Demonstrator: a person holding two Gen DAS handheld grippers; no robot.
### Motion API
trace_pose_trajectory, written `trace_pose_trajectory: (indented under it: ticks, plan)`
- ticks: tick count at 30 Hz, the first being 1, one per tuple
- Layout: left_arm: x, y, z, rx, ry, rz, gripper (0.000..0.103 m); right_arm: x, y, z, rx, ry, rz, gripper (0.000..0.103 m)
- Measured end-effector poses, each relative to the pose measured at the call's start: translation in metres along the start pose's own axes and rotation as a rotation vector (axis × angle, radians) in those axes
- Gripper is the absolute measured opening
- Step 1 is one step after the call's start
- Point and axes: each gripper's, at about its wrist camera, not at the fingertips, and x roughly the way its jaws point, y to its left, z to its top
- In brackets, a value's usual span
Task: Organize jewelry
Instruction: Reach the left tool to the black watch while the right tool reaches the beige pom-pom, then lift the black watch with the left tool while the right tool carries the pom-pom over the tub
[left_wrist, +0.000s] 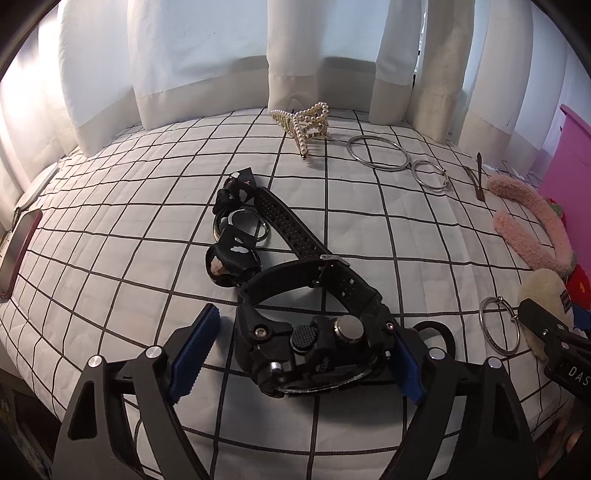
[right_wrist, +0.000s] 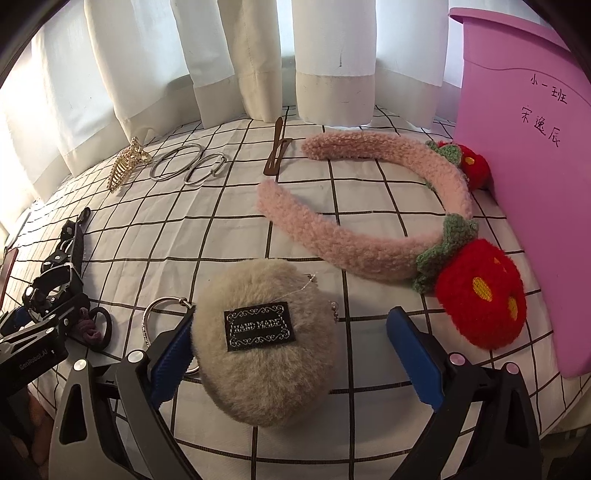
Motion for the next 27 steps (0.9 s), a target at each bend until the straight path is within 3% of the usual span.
trace_pose_trajectory:
  ticks: [1,3,4,14,27]
  plan:
    - [-0.001,-0.003,0.0,0.009,0.0,0.005,0.068,-0.001,0.001,0.0,-0.005,-0.004,0.013,0.09]
    - [-0.001,-0.002,0.0,-0.003,0.002,0.0,0.067,-0.003,0.002,0.0,-0.015,-0.013,0.011,0.061]
    - [-0.001,-0.001,0.0,-0.006,0.004,-0.004,0.067,-0.002,0.003,0.0,-0.019,-0.01,0.017,0.059]
    - [-0.013,0.003,-0.001,-0.014,0.008,-0.015,0.067,-0.018,-0.002,0.004,0.001,-0.044,0.048,0.057]
    - [-0.071,-0.006,0.026,0.005,-0.054,-0.061,0.067,-0.073,-0.002,0.033,0.009,-0.09,0.085,0.057]
